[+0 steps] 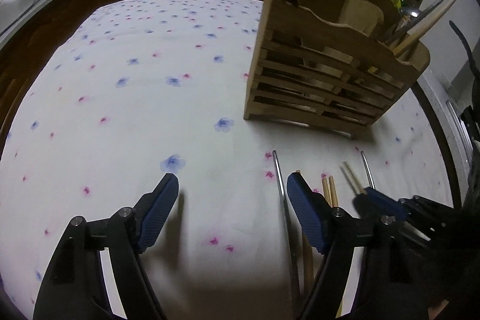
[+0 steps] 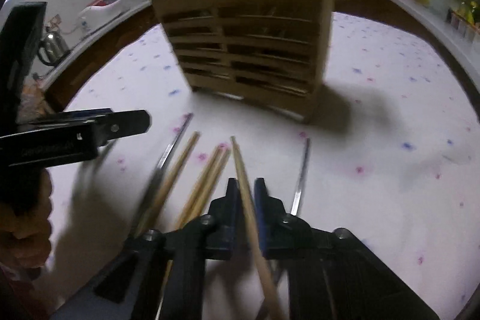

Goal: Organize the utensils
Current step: 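Grasp a metal chopstick with the left gripper while the right grasps a wooden one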

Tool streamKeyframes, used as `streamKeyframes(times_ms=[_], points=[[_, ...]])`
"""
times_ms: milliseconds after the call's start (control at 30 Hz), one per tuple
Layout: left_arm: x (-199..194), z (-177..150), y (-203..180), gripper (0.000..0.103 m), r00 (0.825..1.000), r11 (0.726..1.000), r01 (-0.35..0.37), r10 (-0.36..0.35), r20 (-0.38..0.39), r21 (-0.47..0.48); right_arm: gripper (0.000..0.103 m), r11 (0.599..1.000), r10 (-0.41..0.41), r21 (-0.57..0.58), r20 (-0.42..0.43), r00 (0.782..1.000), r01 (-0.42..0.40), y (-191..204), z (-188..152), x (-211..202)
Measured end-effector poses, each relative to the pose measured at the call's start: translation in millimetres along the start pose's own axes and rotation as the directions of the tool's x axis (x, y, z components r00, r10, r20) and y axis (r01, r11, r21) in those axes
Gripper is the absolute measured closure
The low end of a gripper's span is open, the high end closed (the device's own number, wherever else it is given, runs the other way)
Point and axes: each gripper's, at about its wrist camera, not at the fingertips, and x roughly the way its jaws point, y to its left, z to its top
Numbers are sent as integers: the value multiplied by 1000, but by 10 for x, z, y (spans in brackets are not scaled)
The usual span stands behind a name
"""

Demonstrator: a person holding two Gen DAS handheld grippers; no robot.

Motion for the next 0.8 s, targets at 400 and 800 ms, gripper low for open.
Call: streamKeyframes(times_ms=[400,800], points=[[255,-63,-411,74,999,981,-49,52,-12,190,97,951,-31,310,109,994,-4,-749,-316,-514],[49,-286,-245,81,999,979,-19,29,-46,202,92,959,-36,283,68,997,15,-684,-382,-427]])
